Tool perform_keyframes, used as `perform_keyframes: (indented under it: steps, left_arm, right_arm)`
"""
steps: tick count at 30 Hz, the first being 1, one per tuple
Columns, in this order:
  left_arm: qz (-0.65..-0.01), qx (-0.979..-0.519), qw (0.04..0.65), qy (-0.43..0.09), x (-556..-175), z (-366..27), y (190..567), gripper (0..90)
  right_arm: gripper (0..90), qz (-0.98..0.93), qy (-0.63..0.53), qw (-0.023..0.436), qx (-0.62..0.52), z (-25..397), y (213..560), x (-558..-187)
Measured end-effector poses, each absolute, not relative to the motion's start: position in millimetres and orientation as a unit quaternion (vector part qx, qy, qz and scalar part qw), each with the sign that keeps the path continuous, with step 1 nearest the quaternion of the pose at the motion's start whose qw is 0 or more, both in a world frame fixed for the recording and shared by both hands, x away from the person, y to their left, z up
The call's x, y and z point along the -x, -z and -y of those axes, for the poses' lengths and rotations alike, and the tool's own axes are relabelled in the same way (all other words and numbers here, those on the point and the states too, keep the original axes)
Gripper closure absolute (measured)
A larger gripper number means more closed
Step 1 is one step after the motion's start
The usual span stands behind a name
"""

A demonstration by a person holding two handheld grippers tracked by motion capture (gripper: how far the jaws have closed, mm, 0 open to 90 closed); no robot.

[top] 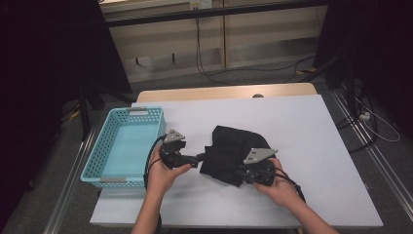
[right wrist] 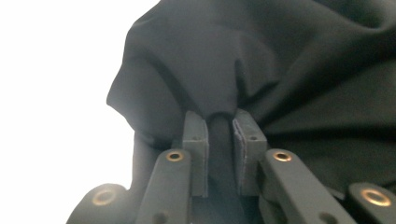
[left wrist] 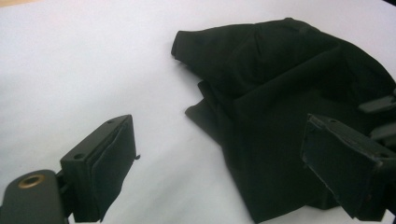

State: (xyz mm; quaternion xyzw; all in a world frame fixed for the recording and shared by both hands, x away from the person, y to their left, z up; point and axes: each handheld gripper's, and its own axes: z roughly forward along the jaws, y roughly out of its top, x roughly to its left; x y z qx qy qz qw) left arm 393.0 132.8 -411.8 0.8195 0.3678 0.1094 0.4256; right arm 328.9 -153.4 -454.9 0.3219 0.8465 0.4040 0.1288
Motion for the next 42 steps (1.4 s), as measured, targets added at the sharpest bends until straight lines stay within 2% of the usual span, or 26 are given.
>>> perform_keyframes:
  steps: [2,7,8,14,19,24,26,28,35,42]
  left_arm:
    - [-0.368,-0.819,0.427,-0.109,-394.1,-131.2,412.1,10.5]
    - [-0.364,-0.821,0.427,-0.107,-393.8,-128.8,411.0,10.5]
    - [-0.364,-0.821,0.427,-0.109,-393.9,-129.1,410.8,10.6]
    - [-0.362,-0.821,0.429,-0.107,-394.6,-126.7,410.2,10.7]
    - [-0.361,-0.822,0.428,-0.108,-394.7,-127.7,410.5,10.8]
    - [-0.357,-0.825,0.424,-0.111,-394.9,-125.7,410.7,10.8]
    - [-0.355,-0.825,0.425,-0.109,-394.0,-123.5,410.9,10.8]
    - [-0.353,-0.828,0.422,-0.111,-393.4,-123.2,409.7,10.8]
    - [-0.352,-0.827,0.425,-0.109,-392.0,-121.3,408.2,10.8]
    - [-0.356,-0.827,0.423,-0.107,-389.5,-124.7,411.5,10.4]
  right_arm:
    - [80.3,-0.839,-0.414,0.123,-0.331,162.3,451.8,-328.4]
    - [82.0,-0.809,-0.443,0.142,-0.359,201.7,436.6,-327.2]
    - [88.1,-0.804,-0.446,0.146,-0.366,210.4,434.9,-326.9]
    - [88.8,-0.795,-0.422,0.171,-0.4,253.9,436.0,-325.4]
    - [88.9,-0.794,-0.393,0.201,-0.418,271.7,437.8,-329.9]
    - [88.2,-0.776,-0.397,0.199,-0.447,287.0,440.4,-331.6]
    - [82.5,-0.781,-0.401,0.195,-0.437,283.4,439.1,-330.6]
    - [65.3,-0.782,-0.395,0.215,-0.43,277.2,436.3,-329.0]
    - [35.3,-0.784,-0.416,0.214,-0.407,255.2,422.3,-324.9]
    - [24.3,-0.806,-0.422,0.2,-0.363,220.3,416.5,-327.0]
